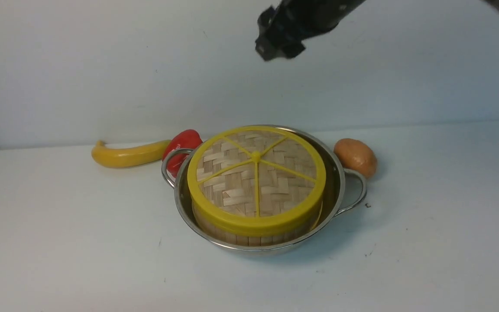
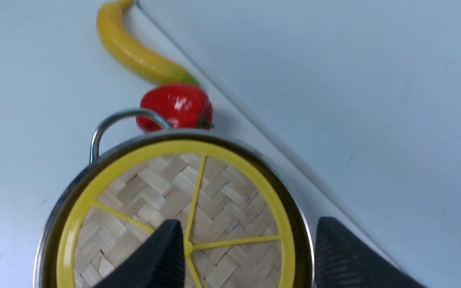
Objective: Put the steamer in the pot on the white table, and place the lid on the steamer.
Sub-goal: 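Place the bamboo steamer lid onto the steamer basket in the pot with the right gripper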
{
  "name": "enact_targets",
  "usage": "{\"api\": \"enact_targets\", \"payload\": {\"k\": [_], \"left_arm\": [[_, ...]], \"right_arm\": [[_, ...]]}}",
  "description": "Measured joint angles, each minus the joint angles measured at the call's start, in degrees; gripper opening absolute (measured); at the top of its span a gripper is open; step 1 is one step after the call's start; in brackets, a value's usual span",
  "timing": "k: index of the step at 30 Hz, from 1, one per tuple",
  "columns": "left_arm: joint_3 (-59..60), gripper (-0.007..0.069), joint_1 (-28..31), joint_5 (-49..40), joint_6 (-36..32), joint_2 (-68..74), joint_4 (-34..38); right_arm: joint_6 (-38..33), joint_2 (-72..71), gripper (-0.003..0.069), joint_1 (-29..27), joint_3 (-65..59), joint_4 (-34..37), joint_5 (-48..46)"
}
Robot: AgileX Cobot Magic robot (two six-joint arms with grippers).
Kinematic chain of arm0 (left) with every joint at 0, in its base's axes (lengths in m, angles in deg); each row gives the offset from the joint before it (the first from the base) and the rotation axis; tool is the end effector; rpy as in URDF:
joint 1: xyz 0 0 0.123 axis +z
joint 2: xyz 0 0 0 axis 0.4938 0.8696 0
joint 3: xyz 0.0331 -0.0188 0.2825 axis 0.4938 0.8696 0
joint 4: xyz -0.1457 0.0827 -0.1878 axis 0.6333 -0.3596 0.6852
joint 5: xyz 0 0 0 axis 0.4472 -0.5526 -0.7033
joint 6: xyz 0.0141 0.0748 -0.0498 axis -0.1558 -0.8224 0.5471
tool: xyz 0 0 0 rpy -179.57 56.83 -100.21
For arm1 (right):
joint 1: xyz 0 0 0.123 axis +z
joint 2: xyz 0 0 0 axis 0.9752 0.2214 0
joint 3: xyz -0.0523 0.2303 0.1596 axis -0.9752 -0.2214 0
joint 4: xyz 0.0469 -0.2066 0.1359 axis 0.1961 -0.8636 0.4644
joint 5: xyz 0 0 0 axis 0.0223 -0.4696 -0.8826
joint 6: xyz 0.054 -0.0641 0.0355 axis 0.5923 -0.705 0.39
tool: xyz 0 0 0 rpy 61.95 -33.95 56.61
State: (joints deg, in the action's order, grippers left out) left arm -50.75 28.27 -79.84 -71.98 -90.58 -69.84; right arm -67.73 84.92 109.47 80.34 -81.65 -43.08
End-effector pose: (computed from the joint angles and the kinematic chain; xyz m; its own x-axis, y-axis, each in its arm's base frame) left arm 0.0505 -0.0046 0.1689 -0.3278 0.1793 -0.9276 0.1160 0.9820 0.1488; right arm 0.3559 0.2310 0.4266 -0.4608 -0.5460 -0.6997 -0.6837 0.7210 -0.1123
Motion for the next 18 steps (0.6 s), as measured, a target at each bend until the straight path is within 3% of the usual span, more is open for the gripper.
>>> {"api": "enact_targets", "payload": {"k": [4,5,6,10,15,18], "left_arm": [[0.0,0.0421,0.0,0.0,0.0,0.0,0.0],[0.0,0.0421,0.0,0.0,0.0,0.0,0.0],[0.0,0.0421,0.0,0.0,0.0,0.0,0.0],[0.0,0.0421,0.0,0.0,0.0,0.0,0.0],[0.0,0.0421,0.0,0.0,0.0,0.0,0.0],[0.0,0.0421,0.0,0.0,0.0,0.0,0.0]], "right_arm": [[6.5,-7.4,0.0218,0.0,0.2,-3.6,1.3],[6.5,-7.7,0.0208,0.0,0.2,-3.6,1.2],[10.4,-11.0,0.0136,0.0,0.3,-4.6,1.2],[15.4,-17.6,0.0007,0.0,0.3,-5.2,1.1],[19.2,-23.6,-0.0034,0.0,0.3,-4.3,-2.4],[20.0,-26.7,-0.0034,0.0,0.4,-8.0,-5.2]]}}
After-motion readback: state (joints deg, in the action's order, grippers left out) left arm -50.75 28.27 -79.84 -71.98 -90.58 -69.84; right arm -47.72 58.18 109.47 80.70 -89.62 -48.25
